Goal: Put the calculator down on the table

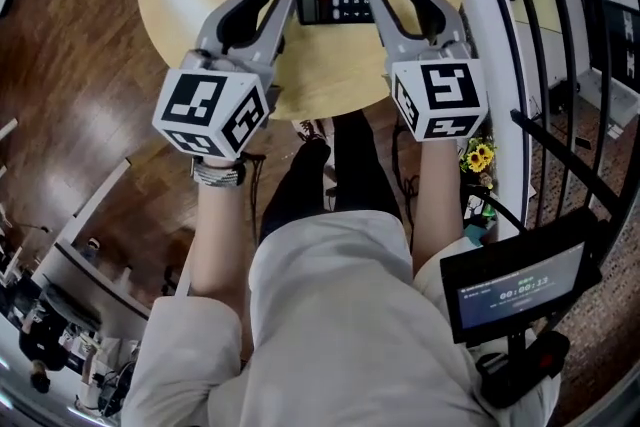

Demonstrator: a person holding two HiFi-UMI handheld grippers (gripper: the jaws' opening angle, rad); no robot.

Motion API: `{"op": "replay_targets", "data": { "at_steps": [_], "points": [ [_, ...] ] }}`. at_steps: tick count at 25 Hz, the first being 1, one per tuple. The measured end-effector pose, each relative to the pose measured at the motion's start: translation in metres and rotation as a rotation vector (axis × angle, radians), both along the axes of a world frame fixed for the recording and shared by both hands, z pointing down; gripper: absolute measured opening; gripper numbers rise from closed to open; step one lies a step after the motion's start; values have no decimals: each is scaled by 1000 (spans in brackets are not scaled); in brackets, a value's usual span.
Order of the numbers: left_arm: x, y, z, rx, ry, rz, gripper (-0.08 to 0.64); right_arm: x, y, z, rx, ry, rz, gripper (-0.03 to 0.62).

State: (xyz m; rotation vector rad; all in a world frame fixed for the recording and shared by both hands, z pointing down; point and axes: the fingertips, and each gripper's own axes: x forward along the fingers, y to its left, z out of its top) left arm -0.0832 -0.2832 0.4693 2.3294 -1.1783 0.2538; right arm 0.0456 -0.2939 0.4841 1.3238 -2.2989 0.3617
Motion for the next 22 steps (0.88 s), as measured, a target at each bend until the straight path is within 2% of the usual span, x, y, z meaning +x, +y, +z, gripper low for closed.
{"op": "replay_targets", "data": {
  "at_steps": [5, 8, 18, 22],
  "points": [
    [-3, 11, -11, 15, -14, -3, 75, -9, 11, -11, 13, -3, -13, 158],
    [-5, 16, -12, 29, -39, -4, 66, -14, 15, -19, 39, -14, -15, 111],
    [-11, 32, -67, 128, -71, -31, 28, -26, 39, -77, 124, -34, -49, 75],
    [-16, 44, -73, 153, -63, -42, 18, -31, 51, -85, 154, -32, -48, 53]
  ]
}}
